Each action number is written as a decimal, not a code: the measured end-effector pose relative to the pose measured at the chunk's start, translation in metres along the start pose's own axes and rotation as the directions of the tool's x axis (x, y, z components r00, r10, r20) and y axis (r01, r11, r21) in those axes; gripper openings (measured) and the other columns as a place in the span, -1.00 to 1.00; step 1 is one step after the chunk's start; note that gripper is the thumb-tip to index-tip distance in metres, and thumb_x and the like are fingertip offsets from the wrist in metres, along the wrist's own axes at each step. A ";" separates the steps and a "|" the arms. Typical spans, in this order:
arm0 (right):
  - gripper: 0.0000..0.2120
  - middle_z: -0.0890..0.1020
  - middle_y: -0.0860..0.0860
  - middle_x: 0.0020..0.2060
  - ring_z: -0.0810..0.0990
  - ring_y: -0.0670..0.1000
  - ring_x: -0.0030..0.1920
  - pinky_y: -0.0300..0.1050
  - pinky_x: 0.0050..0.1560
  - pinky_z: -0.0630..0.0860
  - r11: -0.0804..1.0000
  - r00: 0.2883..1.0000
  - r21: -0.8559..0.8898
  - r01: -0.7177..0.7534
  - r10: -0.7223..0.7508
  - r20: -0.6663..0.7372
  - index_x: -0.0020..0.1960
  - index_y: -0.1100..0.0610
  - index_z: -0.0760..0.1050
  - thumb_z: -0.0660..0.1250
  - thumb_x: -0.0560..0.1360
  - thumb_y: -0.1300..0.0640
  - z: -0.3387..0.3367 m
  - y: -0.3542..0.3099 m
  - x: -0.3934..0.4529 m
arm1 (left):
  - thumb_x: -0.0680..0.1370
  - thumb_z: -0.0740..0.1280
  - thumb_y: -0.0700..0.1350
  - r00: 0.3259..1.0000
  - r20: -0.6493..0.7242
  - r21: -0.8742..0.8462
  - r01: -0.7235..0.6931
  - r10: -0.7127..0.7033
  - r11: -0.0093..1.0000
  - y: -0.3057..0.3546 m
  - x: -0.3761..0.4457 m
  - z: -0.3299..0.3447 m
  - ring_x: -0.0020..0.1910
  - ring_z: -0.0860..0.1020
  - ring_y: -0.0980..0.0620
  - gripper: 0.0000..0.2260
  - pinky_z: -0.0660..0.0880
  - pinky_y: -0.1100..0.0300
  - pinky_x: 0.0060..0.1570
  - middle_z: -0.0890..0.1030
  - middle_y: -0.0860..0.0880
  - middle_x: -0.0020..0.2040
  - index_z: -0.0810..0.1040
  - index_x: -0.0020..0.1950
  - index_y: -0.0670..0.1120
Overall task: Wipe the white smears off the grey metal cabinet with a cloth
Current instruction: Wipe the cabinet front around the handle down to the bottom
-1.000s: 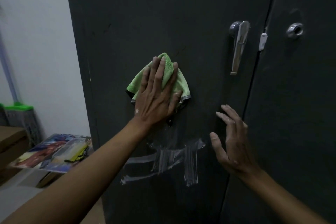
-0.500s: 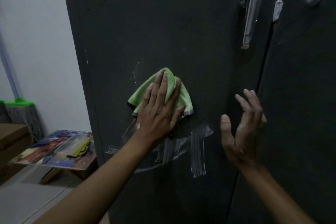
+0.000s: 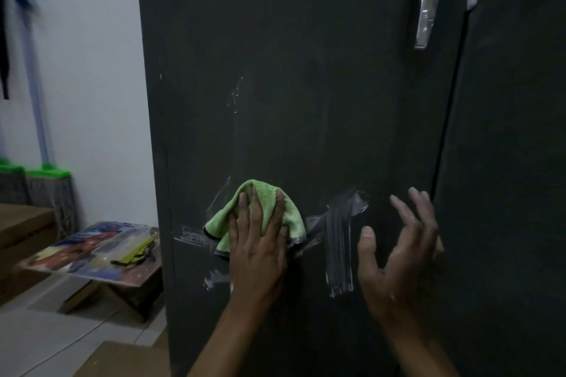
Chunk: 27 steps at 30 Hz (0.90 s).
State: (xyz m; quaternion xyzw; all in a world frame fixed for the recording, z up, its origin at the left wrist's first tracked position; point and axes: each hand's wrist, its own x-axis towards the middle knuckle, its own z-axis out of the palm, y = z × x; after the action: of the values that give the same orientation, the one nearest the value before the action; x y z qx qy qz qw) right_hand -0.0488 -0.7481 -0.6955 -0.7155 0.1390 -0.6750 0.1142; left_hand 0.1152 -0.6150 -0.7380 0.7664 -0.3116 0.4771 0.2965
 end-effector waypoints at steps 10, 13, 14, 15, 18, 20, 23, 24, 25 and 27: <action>-0.53 0.30 0.03 0.56 0.24 0.06 0.64 0.19 0.59 0.25 0.940 0.960 0.232 -0.249 0.270 -0.067 0.46 0.18 0.41 0.28 0.61 0.02 0.004 -0.015 0.006 | 0.74 -0.06 0.14 0.995 -0.061 0.016 0.076 -0.075 0.997 0.010 0.002 0.005 0.70 -0.04 -0.15 -0.49 -0.01 -0.20 0.64 0.04 -0.18 0.71 0.07 0.71 0.12; -0.56 0.34 0.06 0.54 0.28 0.11 0.61 0.24 0.54 0.28 0.923 0.954 0.288 -0.255 0.289 -0.082 0.45 0.19 0.43 0.32 0.60 0.08 0.003 -0.031 0.007 | 0.74 -0.06 0.15 0.994 -0.084 0.031 0.079 -0.076 0.996 0.009 0.002 0.007 0.70 -0.02 -0.16 -0.49 0.04 -0.23 0.63 0.09 -0.21 0.70 0.03 0.71 0.14; -0.56 0.35 0.08 0.53 0.29 0.12 0.61 0.21 0.54 0.27 0.925 0.958 0.293 -0.241 0.275 -0.081 0.44 0.21 0.43 0.33 0.60 0.10 0.003 -0.035 0.008 | 0.74 -0.06 0.15 0.994 -0.081 0.038 0.078 -0.075 0.996 0.008 0.002 0.006 0.70 -0.04 -0.15 -0.49 0.03 -0.22 0.63 0.08 -0.20 0.70 0.00 0.71 0.16; -0.55 0.36 0.09 0.53 0.29 0.12 0.61 0.19 0.54 0.26 0.928 0.961 0.291 -0.233 0.266 -0.077 0.44 0.22 0.44 0.34 0.59 0.11 0.002 -0.037 0.009 | 0.74 -0.06 0.16 0.995 -0.070 0.042 0.078 -0.075 0.996 0.008 0.002 0.006 0.71 -0.06 -0.14 -0.48 0.01 -0.20 0.64 0.05 -0.19 0.71 -0.04 0.71 0.18; -0.54 0.35 0.09 0.54 0.24 0.10 0.64 0.21 0.57 0.22 0.933 0.964 0.272 -0.234 0.259 -0.059 0.45 0.22 0.43 0.32 0.59 0.10 -0.004 -0.036 0.014 | 0.74 -0.06 0.16 0.996 -0.043 0.037 0.081 -0.080 0.996 0.008 0.003 0.005 0.71 -0.11 -0.11 -0.48 -0.04 -0.18 0.64 0.00 -0.17 0.72 -0.10 0.71 0.21; -0.53 0.34 0.08 0.55 0.20 0.07 0.65 0.16 0.60 0.19 0.957 0.981 0.230 -0.175 0.188 -0.038 0.47 0.21 0.41 0.31 0.59 0.08 -0.007 -0.033 0.011 | 0.74 -0.05 0.16 0.995 -0.051 0.039 0.088 -0.085 0.995 0.007 0.003 0.006 0.71 -0.10 -0.11 -0.47 -0.01 -0.20 0.64 0.01 -0.16 0.72 -0.10 0.71 0.21; -0.52 0.34 0.05 0.56 0.18 0.03 0.66 -0.06 0.60 0.03 0.988 0.996 0.128 -0.087 0.086 0.012 0.47 0.18 0.40 0.30 0.59 0.06 -0.012 -0.019 0.004 | 0.74 -0.06 0.16 0.997 -0.047 0.054 0.062 -0.060 0.997 0.004 0.003 0.008 0.71 -0.11 -0.11 -0.47 0.00 -0.20 0.63 -0.03 -0.12 0.72 -0.04 0.72 0.15; -0.51 0.34 0.06 0.55 0.18 0.03 0.66 -0.08 0.59 0.01 0.991 0.997 0.103 -0.081 0.079 0.025 0.47 0.19 0.41 0.30 0.58 0.07 -0.014 -0.015 0.003 | 0.74 -0.07 0.17 0.998 -0.045 0.062 0.053 -0.051 0.997 0.001 0.004 0.009 0.71 -0.11 -0.11 -0.47 0.00 -0.19 0.64 -0.02 -0.11 0.72 -0.02 0.72 0.13; -0.51 0.35 0.07 0.55 0.19 0.04 0.66 -0.07 0.59 0.01 0.993 0.996 0.084 -0.084 0.082 0.032 0.46 0.20 0.41 0.31 0.57 0.08 -0.015 -0.011 0.003 | 0.74 -0.07 0.17 0.998 -0.044 0.068 0.046 -0.043 0.997 0.000 0.006 0.009 0.71 -0.10 -0.11 -0.47 0.00 -0.18 0.63 0.01 -0.12 0.72 -0.01 0.72 0.12; -0.51 0.35 0.08 0.54 0.20 0.05 0.66 -0.05 0.59 0.02 0.996 0.996 0.044 -0.079 0.078 0.033 0.46 0.21 0.41 0.31 0.57 0.08 -0.016 -0.007 0.006 | 0.74 -0.04 0.15 0.997 -0.064 0.076 0.041 -0.036 0.996 0.000 0.009 0.010 0.70 -0.02 -0.15 -0.47 0.06 -0.19 0.62 0.12 -0.16 0.69 0.05 0.71 0.09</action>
State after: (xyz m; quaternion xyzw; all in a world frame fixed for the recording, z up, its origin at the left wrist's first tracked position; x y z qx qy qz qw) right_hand -0.0643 -0.7428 -0.6867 -0.7171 0.1499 -0.6618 0.1590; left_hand 0.1241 -0.6243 -0.7335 0.7679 -0.2688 0.5066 0.2854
